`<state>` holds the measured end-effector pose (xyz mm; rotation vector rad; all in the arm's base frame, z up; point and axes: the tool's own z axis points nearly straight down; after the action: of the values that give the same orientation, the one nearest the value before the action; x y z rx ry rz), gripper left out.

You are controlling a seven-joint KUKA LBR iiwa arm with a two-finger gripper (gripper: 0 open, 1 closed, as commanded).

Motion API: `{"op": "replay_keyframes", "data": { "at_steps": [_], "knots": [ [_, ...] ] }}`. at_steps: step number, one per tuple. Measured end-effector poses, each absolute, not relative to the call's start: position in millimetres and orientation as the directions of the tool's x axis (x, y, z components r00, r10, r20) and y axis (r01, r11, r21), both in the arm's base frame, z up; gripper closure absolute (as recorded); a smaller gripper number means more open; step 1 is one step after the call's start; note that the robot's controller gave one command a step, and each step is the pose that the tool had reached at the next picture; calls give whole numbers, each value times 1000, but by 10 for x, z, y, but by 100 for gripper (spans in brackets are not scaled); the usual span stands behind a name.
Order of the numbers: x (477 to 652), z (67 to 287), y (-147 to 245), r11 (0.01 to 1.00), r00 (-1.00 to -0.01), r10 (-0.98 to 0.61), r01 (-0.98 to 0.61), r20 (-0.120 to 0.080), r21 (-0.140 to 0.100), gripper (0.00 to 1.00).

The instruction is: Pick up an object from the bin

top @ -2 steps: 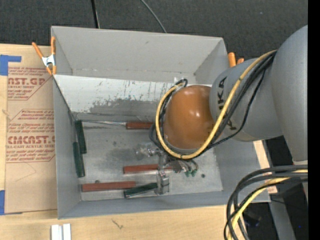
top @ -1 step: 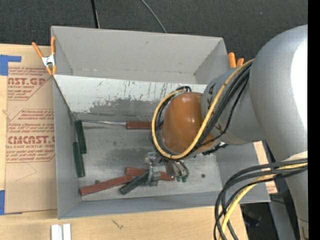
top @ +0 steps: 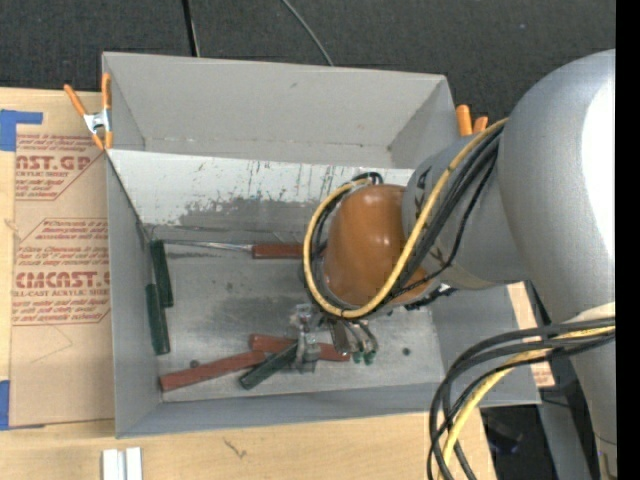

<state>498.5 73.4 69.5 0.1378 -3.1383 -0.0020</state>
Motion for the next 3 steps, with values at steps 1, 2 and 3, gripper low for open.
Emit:
{"op": "replay_keyframes", "data": {
  "at_steps": [1,2,3],
  "knots": [
    [4988,1148,676,997,-997,-75,-75,9,0,100],
    [5008,2462,801,999,-999,-52,-52,-2,1,100],
    [5008,2462,801,999,-999,-51,-51,-2,1,100]
  ]
}}
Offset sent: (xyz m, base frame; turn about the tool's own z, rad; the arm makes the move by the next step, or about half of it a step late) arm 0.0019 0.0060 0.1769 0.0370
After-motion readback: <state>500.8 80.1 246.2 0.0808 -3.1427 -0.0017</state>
